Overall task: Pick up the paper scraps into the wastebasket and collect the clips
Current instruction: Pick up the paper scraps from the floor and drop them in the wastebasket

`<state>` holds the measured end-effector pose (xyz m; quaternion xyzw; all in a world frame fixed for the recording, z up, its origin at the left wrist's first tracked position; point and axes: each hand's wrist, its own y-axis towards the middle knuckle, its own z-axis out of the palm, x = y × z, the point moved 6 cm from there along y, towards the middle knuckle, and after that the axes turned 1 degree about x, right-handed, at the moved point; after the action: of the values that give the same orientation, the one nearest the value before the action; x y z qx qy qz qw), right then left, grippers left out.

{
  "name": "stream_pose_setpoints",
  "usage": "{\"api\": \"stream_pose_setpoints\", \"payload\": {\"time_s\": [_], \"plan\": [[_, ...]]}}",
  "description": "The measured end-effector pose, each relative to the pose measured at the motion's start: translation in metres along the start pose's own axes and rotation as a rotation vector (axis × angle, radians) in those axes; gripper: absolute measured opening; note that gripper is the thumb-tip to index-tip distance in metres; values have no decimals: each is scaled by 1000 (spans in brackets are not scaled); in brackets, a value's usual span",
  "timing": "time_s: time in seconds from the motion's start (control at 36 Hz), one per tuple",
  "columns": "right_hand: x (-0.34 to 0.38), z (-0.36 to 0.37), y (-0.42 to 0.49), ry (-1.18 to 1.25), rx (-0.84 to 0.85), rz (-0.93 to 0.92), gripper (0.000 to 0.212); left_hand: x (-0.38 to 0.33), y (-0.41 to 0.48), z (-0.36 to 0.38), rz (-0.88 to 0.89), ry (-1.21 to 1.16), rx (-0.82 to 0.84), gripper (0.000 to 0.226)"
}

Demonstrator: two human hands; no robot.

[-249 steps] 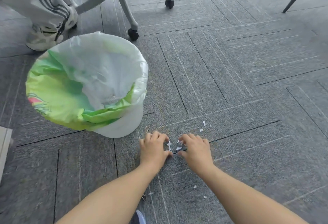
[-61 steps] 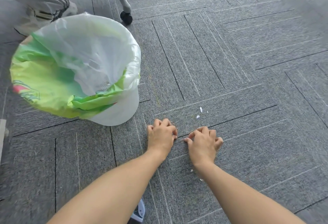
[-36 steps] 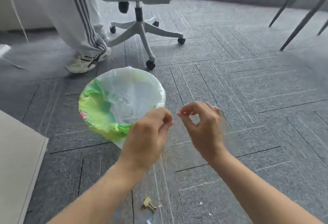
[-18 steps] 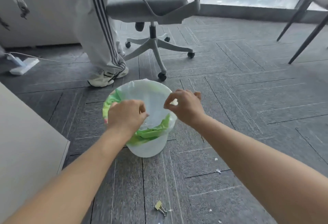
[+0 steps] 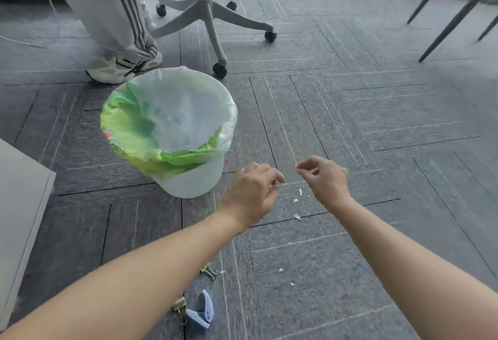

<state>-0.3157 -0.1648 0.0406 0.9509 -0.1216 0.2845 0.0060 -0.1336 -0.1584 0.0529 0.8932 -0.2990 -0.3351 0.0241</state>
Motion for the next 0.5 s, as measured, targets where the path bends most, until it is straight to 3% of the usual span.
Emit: {"api": "stream_pose_setpoints", "payload": {"time_s": [0.08,0.19,0.5], "plan": [[-45,21,-12,-55,26,150,7,30,-22,47,-259,-90,221,11],[-86,45,-24,-109,63,278,6,59,-39,72,-439,-85,336,7],[-122,106,6,-38,33,462,21,97,-66,73,-599,-84,328,9]]}}
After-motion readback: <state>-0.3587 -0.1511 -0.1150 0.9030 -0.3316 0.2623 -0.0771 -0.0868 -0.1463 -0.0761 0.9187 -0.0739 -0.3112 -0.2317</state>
